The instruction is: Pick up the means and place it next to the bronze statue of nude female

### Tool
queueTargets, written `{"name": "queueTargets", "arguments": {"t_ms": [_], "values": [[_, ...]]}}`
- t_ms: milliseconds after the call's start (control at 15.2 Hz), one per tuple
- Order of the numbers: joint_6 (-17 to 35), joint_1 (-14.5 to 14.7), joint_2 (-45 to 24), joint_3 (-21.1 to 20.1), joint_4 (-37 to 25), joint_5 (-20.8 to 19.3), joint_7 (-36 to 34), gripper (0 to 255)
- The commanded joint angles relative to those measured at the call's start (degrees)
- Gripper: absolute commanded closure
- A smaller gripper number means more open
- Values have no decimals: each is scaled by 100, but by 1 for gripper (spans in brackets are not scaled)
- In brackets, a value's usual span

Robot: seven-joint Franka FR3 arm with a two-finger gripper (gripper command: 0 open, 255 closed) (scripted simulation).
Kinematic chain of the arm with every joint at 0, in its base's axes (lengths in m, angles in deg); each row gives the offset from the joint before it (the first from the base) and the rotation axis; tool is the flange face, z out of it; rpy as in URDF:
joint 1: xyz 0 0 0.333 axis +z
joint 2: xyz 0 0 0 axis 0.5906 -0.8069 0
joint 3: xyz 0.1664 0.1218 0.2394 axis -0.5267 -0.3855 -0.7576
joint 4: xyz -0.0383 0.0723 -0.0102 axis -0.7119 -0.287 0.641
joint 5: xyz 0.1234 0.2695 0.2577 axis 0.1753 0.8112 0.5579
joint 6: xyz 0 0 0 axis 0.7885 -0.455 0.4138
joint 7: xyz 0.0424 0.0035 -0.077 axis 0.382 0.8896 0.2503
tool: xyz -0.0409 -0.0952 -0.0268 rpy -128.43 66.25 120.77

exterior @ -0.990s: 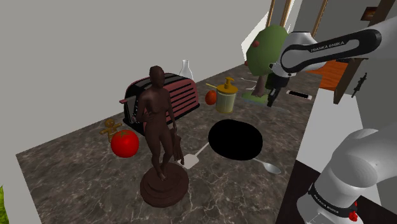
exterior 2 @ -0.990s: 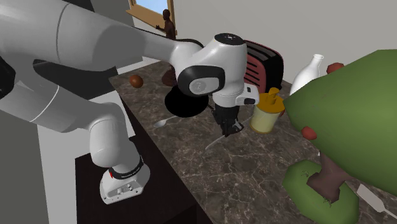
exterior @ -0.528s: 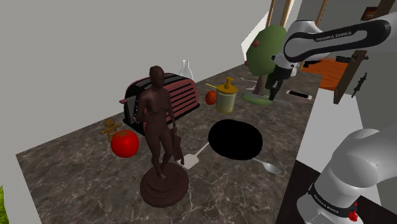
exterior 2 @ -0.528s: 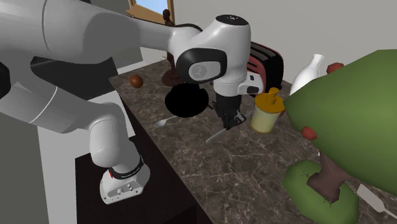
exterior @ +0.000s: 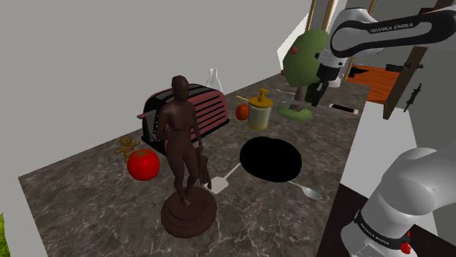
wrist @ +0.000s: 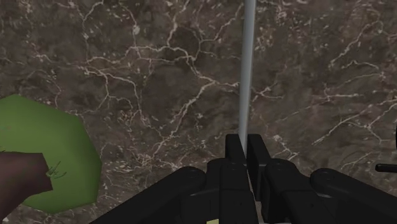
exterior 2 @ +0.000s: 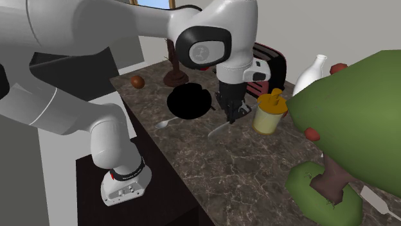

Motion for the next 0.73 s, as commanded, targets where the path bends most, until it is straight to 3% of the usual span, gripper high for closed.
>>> {"name": "queueTargets", "arguments": {"t_ms": [0, 660], "values": [[-157, 14, -1, -30, -154, 20, -11, 255], [-906, 55, -75, -104, -976, 93, 11, 255]]}}
